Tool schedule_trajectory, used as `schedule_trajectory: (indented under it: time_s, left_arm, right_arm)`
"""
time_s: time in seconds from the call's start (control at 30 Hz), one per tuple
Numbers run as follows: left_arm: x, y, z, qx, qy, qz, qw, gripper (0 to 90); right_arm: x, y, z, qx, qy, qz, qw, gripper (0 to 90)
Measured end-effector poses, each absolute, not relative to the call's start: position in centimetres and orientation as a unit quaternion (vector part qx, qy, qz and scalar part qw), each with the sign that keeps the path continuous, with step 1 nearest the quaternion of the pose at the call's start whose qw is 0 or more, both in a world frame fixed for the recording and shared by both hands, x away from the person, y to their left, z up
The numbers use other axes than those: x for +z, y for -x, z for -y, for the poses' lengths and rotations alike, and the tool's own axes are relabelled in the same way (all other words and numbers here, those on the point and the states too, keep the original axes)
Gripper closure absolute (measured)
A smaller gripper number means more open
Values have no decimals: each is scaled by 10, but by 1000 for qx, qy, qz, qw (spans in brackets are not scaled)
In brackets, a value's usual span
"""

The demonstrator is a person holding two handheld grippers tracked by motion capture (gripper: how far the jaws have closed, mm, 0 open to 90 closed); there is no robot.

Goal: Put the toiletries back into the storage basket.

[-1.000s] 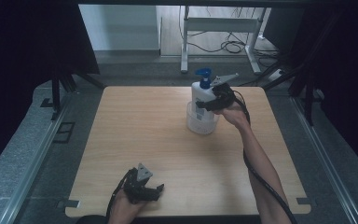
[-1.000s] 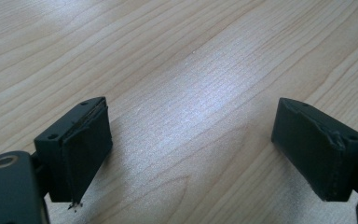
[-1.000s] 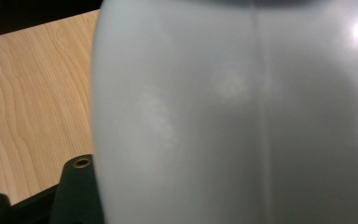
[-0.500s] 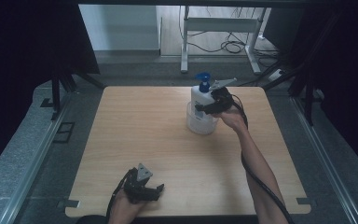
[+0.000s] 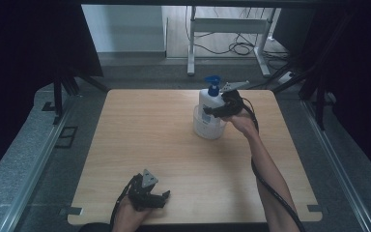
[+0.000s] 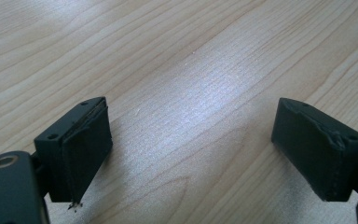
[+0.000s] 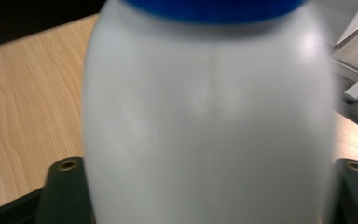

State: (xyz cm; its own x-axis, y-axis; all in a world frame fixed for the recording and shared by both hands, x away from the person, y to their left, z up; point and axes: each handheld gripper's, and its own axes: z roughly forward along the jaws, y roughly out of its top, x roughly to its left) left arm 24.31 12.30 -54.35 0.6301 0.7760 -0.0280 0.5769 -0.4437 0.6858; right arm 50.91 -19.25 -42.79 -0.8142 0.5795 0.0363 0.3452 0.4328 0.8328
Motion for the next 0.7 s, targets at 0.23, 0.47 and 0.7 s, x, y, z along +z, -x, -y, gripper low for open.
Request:
schedule_trajectory:
  time_s: [0.23, 0.47, 0.7]
  left_arm:
    - [-543, -243, -123, 147, -837, -404, 339, 114]
    - [-544, -243, -123, 147, -837, -404, 339, 113]
    - [-543, -243, -123, 147, -837, -404, 339, 114]
  right_arm:
    - [-423, -505, 200, 468, -288, -824, 138, 154]
    - [-417, -499, 204, 468, -292, -821, 147, 127]
    - [-410, -493, 203, 457, -292, -826, 153, 93]
